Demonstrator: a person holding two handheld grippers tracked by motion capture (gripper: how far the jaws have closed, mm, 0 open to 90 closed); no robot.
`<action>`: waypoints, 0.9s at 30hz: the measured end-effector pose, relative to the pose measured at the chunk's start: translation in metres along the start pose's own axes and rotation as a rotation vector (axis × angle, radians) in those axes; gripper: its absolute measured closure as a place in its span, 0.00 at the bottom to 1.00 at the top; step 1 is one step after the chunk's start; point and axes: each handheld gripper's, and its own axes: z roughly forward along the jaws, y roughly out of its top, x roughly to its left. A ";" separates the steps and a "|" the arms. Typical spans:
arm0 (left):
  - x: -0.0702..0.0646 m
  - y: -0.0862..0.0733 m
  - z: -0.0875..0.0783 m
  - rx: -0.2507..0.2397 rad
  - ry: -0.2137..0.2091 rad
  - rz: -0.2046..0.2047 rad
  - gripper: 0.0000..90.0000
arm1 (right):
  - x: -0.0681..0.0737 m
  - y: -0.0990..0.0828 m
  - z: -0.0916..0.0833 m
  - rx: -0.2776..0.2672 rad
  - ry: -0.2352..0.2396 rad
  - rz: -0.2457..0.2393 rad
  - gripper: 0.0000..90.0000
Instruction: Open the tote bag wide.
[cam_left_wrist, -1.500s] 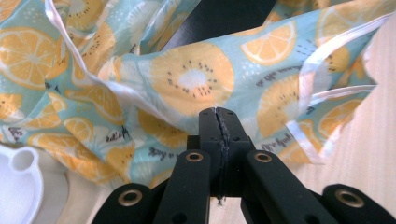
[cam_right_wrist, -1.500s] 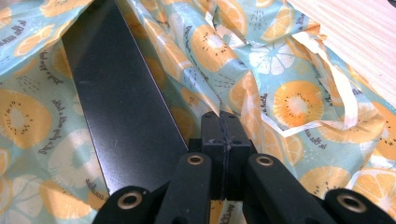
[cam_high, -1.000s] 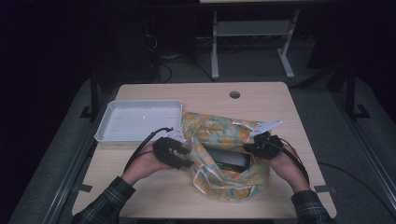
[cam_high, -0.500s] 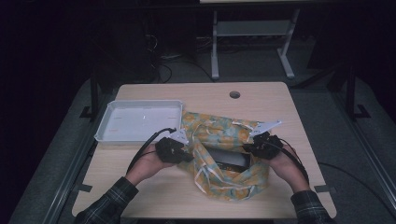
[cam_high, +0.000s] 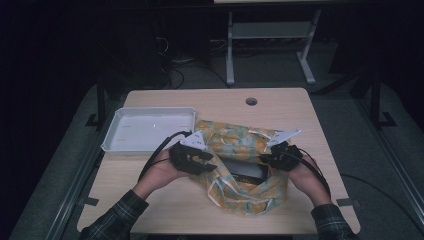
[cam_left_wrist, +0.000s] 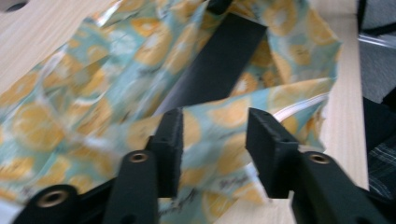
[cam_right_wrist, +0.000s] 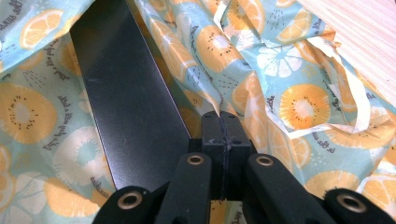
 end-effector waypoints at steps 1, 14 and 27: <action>-0.003 0.002 0.003 0.004 -0.008 0.013 0.56 | 0.000 0.000 0.000 -0.001 0.001 0.001 0.99; -0.015 -0.003 0.024 0.096 0.026 0.116 0.62 | -0.001 -0.001 0.000 -0.003 0.002 -0.004 0.99; -0.015 -0.034 0.010 0.160 -0.023 0.052 1.00 | -0.004 -0.004 0.001 0.019 -0.025 -0.001 0.99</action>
